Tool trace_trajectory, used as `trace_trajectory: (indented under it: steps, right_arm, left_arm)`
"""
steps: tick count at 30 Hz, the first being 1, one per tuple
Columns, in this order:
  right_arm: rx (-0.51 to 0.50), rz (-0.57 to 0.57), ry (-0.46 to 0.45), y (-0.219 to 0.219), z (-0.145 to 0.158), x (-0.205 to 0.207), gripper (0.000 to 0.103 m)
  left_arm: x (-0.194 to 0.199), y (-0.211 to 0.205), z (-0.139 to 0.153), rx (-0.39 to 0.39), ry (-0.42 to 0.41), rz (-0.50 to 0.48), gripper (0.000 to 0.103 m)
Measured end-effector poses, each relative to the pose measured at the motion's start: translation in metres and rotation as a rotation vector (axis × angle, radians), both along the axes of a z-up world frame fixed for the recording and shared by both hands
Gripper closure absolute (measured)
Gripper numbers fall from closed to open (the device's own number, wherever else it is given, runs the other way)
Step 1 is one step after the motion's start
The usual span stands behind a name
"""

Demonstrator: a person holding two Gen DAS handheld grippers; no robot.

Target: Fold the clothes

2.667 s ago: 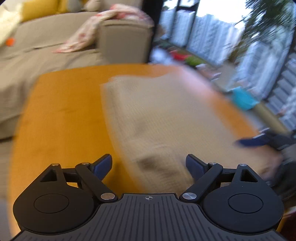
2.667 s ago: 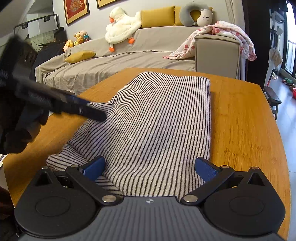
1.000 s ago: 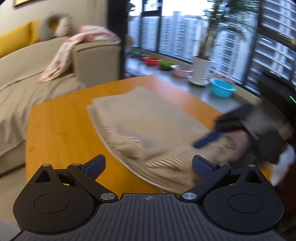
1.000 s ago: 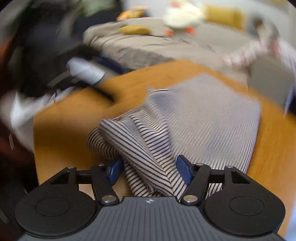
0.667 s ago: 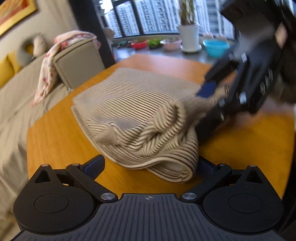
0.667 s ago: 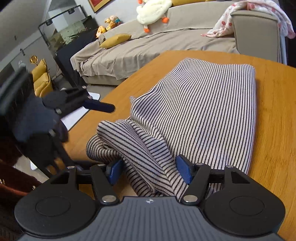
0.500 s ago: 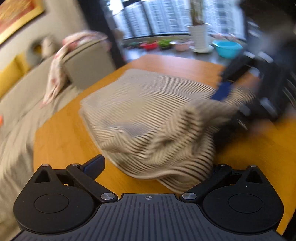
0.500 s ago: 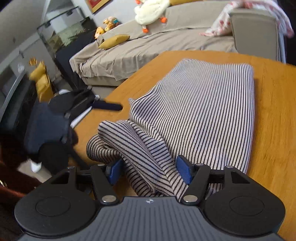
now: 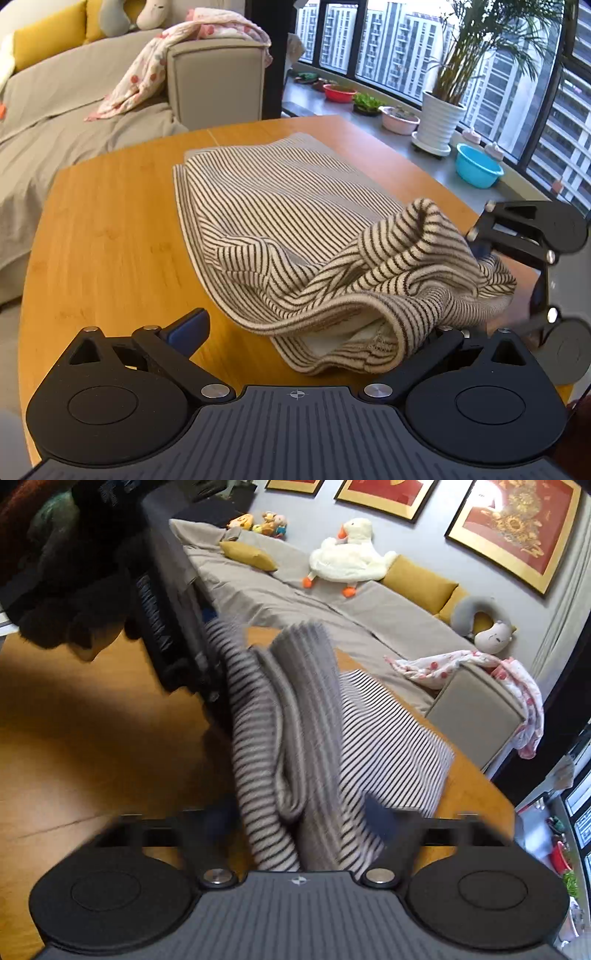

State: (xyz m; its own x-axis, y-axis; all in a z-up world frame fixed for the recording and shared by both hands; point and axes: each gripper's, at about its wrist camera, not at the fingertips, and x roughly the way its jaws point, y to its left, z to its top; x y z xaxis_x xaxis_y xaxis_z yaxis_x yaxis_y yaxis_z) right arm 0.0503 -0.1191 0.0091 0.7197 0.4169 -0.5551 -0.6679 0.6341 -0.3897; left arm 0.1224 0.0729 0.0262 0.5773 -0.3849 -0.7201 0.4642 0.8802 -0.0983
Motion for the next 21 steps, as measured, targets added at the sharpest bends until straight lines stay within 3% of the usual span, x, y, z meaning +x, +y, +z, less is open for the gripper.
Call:
trace_trajectory:
  steps: [3, 7, 10, 12, 15, 18, 19, 21]
  right_arm:
    - [0.043, 0.008, 0.035, -0.003, 0.020, 0.007, 0.069]
    - [0.004, 0.027, 0.015, -0.004, 0.026, 0.006, 0.070]
    - [-0.024, 0.048, 0.052, 0.001, 0.023, 0.003, 0.073]
    - [-0.042, 0.062, 0.076, 0.004, 0.020, 0.002, 0.073]
    - [-0.070, 0.083, 0.113, 0.009, 0.016, -0.001, 0.074]
    - [-0.084, 0.122, 0.168, 0.007, 0.028, -0.008, 0.077]
    - [-0.082, 0.143, 0.195, 0.003, 0.039, -0.013, 0.077]
    - [-0.090, 0.198, 0.218, -0.007, 0.068, -0.020, 0.077]
  left_arm:
    - [-0.002, 0.016, 0.011, -0.084, 0.002, -0.021, 0.000]
    - [-0.006, 0.050, 0.035, -0.220, -0.029, -0.019, 0.000]
    - [0.000, 0.067, 0.050, -0.245, -0.097, 0.037, 0.000]
    - [0.014, 0.065, 0.053, -0.242, -0.122, 0.050, 0.000]
    - [0.044, 0.044, 0.032, -0.123, -0.125, 0.031, 0.000]
    - [0.070, 0.025, -0.002, -0.009, -0.055, -0.015, 0.002]
    - [0.072, 0.022, -0.008, 0.002, -0.046, -0.029, 0.002]
    - [0.075, 0.024, -0.011, -0.049, -0.033, -0.065, 0.001]
